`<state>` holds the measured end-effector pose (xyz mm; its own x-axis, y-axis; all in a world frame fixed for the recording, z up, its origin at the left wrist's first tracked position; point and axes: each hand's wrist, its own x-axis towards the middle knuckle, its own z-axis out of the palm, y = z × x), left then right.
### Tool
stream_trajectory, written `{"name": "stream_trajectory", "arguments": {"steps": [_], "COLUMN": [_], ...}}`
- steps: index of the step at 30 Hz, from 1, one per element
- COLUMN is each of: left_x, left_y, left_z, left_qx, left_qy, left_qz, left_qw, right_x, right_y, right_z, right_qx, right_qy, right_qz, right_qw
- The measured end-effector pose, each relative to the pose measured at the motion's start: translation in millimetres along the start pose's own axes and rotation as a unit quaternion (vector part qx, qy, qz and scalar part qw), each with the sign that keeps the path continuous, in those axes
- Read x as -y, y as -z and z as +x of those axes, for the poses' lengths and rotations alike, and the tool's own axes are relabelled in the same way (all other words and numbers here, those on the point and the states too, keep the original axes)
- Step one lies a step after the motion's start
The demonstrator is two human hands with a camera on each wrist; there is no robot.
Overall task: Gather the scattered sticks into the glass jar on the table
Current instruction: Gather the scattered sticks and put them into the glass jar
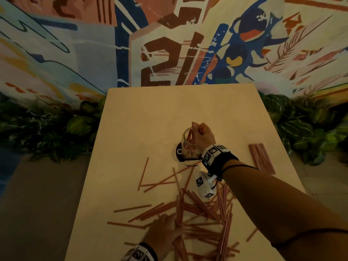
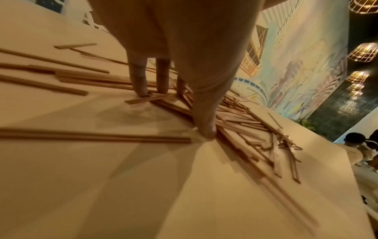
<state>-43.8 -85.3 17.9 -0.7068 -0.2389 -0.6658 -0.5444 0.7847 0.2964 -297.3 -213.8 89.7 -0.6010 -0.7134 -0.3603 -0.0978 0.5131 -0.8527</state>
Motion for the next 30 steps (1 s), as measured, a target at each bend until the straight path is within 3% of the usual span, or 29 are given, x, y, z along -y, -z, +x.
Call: {"name": "stream_trajectory", "arguments": {"steps": [3,5,6,9,13,18,25,28,30], "left_x": [9,11,12,7,-3,-16,-8,4,8], "left_y": [4,6,4,6,20,42,57,45,41], "left_z": [-6,-10,-9,-6,-5,-8,-19,-11,-7], "left_qx": [0.018,0.051,0.005,-0.035,-0.046,-0.130,-0.177,-0.174,-0.165], "left_qy": [-0.005,0.047,0.040,0.005,0.038,0.069,0.157,0.195,0.215], "left_qz": [0.058,0.032,0.052,0.056,0.018,-0.003,-0.185,-0.302,-0.353], "left_qw": [0.998,0.997,0.998,0.998,0.998,0.989,0.954,0.917,0.896], "right_x": [0,0,-1,-5,-7,-5,-11,-18,-39], "right_y": [1,0,0,1,4,2,7,28,48], "right_z": [4,7,8,9,12,9,2,-18,-34], "right_qx": [0.011,0.023,0.031,0.054,0.074,0.061,0.094,0.094,0.056], "right_qy": [0.008,0.022,0.029,0.043,0.060,0.082,0.047,0.080,0.071], "right_qz": [0.021,0.006,-0.014,-0.080,-0.120,-0.084,-0.105,-0.102,-0.139], "right_qw": [1.000,0.999,0.999,0.994,0.988,0.991,0.989,0.987,0.986]}}
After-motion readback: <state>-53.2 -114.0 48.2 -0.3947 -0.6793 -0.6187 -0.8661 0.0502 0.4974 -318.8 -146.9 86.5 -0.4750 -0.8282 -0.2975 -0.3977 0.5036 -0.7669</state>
